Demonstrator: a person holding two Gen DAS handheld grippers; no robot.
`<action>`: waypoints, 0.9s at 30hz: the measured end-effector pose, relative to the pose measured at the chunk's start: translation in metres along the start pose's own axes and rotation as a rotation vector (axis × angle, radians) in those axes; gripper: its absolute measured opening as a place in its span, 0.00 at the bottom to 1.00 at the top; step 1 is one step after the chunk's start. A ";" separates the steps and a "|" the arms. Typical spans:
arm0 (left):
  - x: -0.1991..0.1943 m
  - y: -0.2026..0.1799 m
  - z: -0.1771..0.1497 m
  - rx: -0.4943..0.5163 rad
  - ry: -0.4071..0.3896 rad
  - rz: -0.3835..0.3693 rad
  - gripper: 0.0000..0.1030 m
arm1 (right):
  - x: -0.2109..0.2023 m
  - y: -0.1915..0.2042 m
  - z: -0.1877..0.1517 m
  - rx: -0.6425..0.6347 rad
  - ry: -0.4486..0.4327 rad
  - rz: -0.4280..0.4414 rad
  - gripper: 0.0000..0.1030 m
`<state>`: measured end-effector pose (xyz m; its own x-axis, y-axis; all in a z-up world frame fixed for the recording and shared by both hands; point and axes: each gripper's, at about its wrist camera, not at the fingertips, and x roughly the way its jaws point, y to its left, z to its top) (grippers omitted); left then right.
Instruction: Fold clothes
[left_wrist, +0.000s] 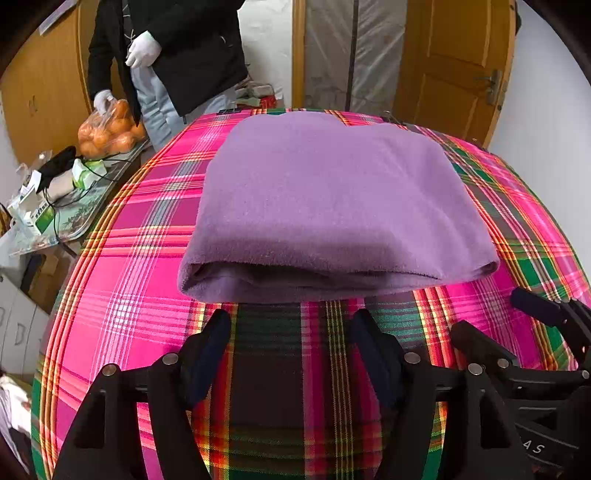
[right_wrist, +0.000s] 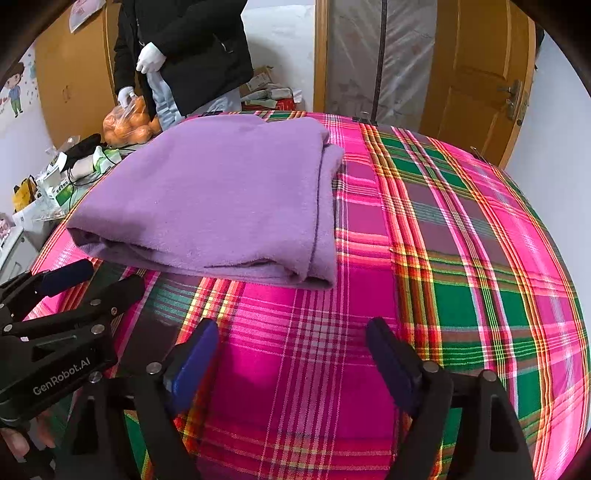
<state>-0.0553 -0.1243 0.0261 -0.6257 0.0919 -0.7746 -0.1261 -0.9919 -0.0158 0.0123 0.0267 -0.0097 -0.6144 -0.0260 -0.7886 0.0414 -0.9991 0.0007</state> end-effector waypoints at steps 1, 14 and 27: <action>0.000 0.000 0.000 0.000 0.000 0.001 0.69 | 0.000 -0.001 0.000 0.001 0.001 0.001 0.81; 0.002 -0.001 0.001 -0.007 0.002 0.010 0.71 | 0.002 -0.001 0.006 0.001 0.003 0.003 0.81; 0.000 -0.003 -0.001 -0.011 0.001 0.012 0.72 | 0.001 0.000 0.007 0.003 0.004 0.002 0.81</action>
<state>-0.0543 -0.1218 0.0254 -0.6262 0.0799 -0.7756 -0.1102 -0.9938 -0.0134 0.0064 0.0268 -0.0067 -0.6115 -0.0283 -0.7907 0.0408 -0.9992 0.0043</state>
